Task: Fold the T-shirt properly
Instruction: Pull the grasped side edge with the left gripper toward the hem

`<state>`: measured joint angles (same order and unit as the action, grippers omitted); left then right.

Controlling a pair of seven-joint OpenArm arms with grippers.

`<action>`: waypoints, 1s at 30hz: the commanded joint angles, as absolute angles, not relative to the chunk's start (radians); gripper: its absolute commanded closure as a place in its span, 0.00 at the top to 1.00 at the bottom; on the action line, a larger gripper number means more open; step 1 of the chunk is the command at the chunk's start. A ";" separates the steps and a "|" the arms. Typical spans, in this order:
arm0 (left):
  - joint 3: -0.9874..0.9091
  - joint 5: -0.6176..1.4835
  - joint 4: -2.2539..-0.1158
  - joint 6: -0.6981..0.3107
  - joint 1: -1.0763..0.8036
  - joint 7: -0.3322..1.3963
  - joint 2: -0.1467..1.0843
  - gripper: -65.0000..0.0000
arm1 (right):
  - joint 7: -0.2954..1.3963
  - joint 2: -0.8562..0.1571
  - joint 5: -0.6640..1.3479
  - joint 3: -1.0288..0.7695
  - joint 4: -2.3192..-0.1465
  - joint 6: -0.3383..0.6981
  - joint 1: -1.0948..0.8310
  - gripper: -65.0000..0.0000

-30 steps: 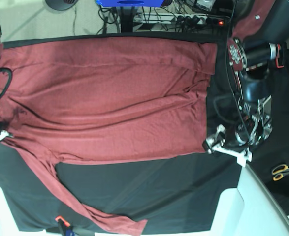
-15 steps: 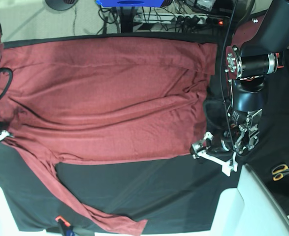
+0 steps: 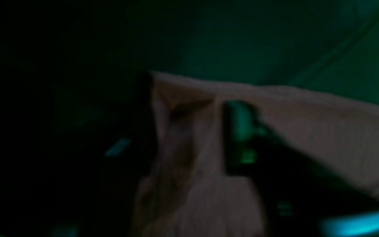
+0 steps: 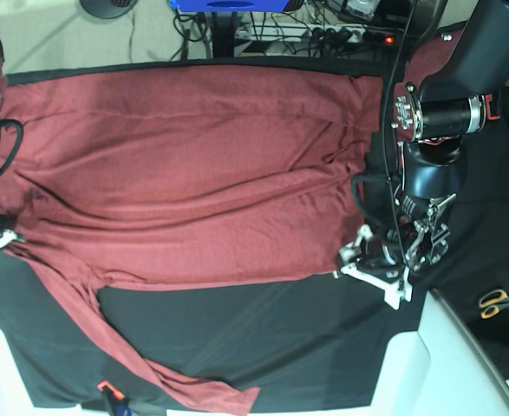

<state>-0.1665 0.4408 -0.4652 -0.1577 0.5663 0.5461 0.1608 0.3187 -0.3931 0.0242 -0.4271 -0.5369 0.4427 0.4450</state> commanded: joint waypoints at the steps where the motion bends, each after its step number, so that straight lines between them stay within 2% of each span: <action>1: -0.165 0.438 -0.450 -0.151 0.587 0.544 0.166 0.23 | 0.298 -0.414 0.033 -0.427 -0.555 0.444 0.470 0.00; 4: -0.166 0.438 -0.426 -0.151 0.587 0.504 0.166 0.06 | 0.298 -0.414 0.033 -0.427 -0.555 0.444 0.470 0.00; 6: -0.166 0.438 -0.426 -0.151 0.587 0.503 0.166 0.00 | 0.298 -0.414 0.033 -0.427 -0.555 0.444 0.470 0.00; 16: -0.165 0.441 -0.446 -0.156 0.616 0.536 0.183 0.00 | 0.297 -0.412 0.033 -0.427 -0.555 0.444 0.470 0.00; 20: -0.166 0.444 -0.601 -0.257 0.604 0.661 0.185 0.00 | 0.236 -0.412 0.033 -0.427 -0.555 0.444 0.470 0.00; 25: -0.166 0.440 -0.791 -0.263 0.552 0.748 0.185 0.00 | 0.203 -0.412 0.033 -0.427 -0.555 0.444 0.470 0.00; 30: -0.173 0.446 -0.877 -0.263 0.529 0.789 0.185 0.00 | 0.173 -0.412 0.033 -0.427 -0.555 0.444 0.470 0.00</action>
<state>-0.1692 0.4301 -0.8524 -0.2611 0.4953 0.8055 0.1772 0.1982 -0.3904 0.0219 -0.4271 -0.5369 0.4427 0.4454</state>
